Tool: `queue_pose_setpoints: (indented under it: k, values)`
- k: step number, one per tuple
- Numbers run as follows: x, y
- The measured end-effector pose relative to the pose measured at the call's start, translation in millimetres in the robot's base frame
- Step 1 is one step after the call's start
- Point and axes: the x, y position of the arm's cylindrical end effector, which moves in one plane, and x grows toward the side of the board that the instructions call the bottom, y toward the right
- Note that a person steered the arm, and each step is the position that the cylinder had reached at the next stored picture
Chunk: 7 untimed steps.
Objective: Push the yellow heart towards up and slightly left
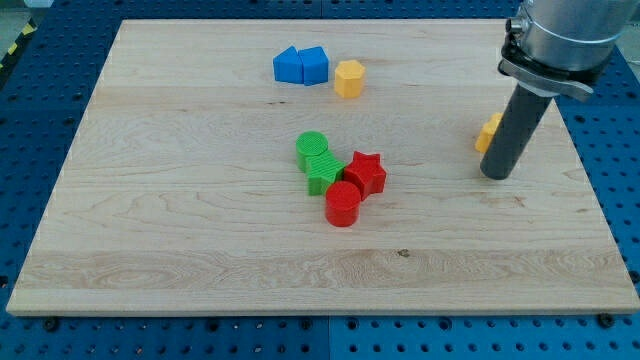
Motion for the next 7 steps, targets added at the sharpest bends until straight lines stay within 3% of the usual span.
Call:
queue_pose_setpoints:
  k: [3, 5, 7]
  values:
    - [-20.2, 34.1]
    - [-52.8, 31.0]
    - [-55.2, 5.5]
